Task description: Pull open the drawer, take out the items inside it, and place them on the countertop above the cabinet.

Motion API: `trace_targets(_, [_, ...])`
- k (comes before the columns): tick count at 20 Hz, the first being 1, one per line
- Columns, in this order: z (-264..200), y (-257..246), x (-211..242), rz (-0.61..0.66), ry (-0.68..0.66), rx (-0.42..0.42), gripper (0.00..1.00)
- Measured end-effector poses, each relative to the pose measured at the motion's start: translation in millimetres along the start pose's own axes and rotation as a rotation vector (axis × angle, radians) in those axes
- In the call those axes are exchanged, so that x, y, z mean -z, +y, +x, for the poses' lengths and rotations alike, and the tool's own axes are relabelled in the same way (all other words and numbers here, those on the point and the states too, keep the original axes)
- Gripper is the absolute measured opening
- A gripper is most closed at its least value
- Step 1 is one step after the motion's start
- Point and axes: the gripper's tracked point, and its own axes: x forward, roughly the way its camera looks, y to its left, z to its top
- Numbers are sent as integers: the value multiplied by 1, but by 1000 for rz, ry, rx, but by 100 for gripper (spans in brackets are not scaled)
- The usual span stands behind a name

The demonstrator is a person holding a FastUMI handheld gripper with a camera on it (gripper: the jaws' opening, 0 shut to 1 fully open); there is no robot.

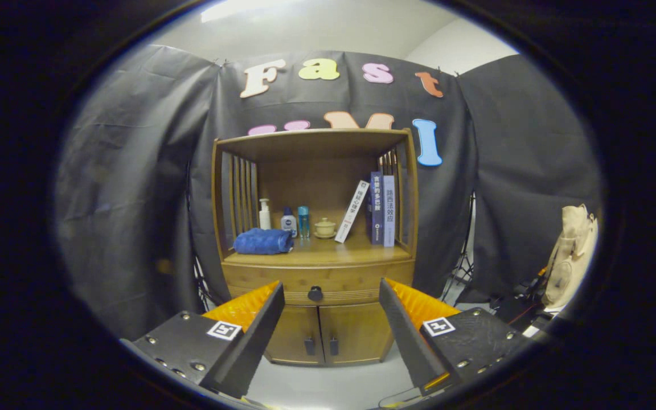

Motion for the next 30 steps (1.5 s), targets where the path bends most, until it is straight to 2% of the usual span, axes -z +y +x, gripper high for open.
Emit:
trace_targets(5, [11,-15,-11,-5,-27,47,100])
trace_targets(8, [23,-4,-27,-28,-109,5,100])
trace_targets(10, [29,15,-37,-99,-149,-78,99])
trace_targets(12, [34,14,-56,-146,-226,-57,99])
trace_targets(14, [43,15,-63,-122,-288,-62,99])
trace_targets(17, [71,9,-33,-62,-245,-52,98])
trace_targets(19, [93,-6,-9,-84,-216,11,97])
trace_targets(22, [133,-1,34,-108,-181,16,97])
trace_targets(30, [207,-9,85,-128,-170,73,97])
